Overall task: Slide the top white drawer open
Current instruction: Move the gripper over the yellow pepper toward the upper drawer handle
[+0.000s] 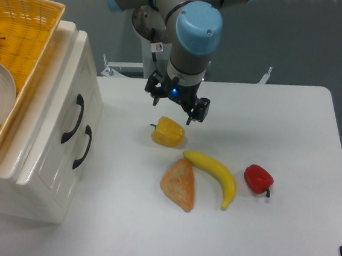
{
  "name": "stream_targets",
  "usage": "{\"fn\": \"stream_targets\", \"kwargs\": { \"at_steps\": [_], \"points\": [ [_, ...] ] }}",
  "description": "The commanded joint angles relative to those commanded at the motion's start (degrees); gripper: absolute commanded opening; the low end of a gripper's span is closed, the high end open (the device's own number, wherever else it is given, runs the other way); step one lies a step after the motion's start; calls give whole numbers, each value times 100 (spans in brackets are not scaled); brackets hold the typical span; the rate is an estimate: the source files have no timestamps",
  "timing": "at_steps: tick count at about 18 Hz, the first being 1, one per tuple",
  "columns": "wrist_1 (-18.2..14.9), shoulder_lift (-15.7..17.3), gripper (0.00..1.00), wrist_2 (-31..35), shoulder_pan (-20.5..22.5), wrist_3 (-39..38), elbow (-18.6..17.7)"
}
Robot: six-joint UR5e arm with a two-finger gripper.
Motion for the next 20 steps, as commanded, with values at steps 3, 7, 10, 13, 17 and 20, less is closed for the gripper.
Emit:
{"fn": "stream_targets", "kwargs": {
  "at_steps": [3,7,10,13,17,20],
  "points": [
    [9,-61,100,-18,-61,-378,70],
    [0,-123,100,-18,-176,-519,175],
    [0,-184,100,-149,-202,-581,263],
    [0,-193,100,-167,-211,-852,272],
    [0,-220,100,-430,-281,-1047,352],
    [0,-229,100,-545,-343,-1204,395]
  ]
}}
